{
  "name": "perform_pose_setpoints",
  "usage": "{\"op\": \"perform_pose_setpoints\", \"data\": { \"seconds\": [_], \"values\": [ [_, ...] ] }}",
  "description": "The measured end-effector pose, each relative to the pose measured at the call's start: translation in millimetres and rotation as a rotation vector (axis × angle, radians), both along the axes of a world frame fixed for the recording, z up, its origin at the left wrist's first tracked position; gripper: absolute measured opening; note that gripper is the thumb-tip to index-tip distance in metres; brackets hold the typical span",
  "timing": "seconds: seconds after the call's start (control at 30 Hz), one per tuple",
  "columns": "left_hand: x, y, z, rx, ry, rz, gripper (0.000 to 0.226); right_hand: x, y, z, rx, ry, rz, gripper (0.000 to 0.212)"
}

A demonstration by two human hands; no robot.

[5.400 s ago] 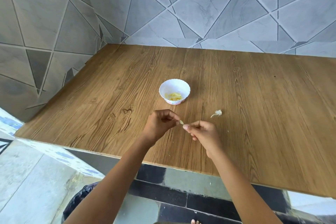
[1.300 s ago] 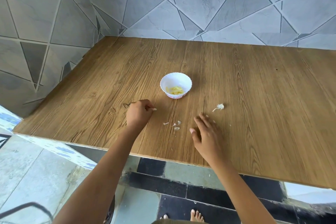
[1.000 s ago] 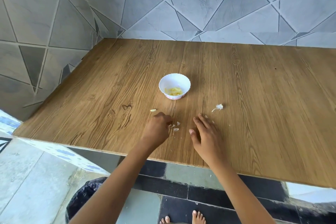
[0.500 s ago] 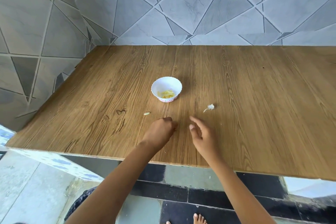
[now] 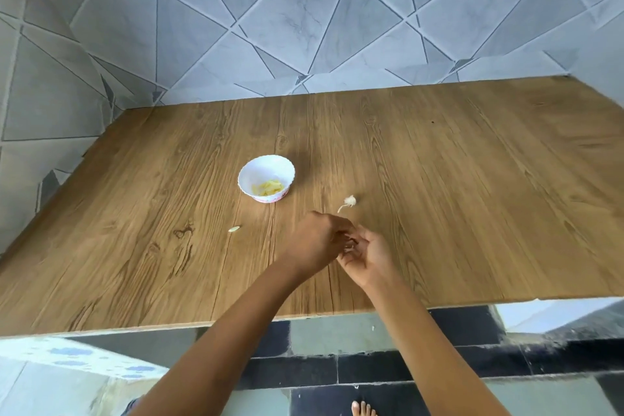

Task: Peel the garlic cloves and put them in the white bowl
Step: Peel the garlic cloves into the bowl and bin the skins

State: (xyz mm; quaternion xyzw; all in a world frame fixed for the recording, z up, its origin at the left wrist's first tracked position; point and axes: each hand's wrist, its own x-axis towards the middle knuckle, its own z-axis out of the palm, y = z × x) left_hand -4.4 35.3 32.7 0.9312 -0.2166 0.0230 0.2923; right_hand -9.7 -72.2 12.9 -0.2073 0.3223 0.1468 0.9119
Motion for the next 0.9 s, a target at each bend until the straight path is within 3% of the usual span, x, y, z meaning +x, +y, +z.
{"op": "perform_pose_setpoints", "data": {
  "seconds": [0.17, 0.27, 0.4, 0.63, 0.9],
  "values": [
    [23.9, -12.3, 1.3, -0.171, 0.019, 0.155, 0.012, 1.6, -21.3, -1.0, 0.082, 0.030, -0.101, 0.027],
    [51.5, -18.8, -5.3, -0.031, 0.034, 0.226, 0.024, -0.3, -38.8, 0.0, 0.057, 0.019, -0.184, 0.031],
    [69.7, -28.3, -16.7, 0.190, 0.123, 0.110, 0.043, -3.5, -61.8, -1.7, 0.031, 0.010, -0.266, 0.033],
    [48.9, -47.3, -34.7, 0.309, 0.022, -0.112, 0.030, -2.3, -72.9, -6.2, 0.020, 0.007, -0.289, 0.032],
    [49.6, -47.1, -31.3, 0.363, -0.032, -0.160, 0.014, -1.5, -66.3, -7.0, -0.033, -0.019, -0.260, 0.030]
  ]
}}
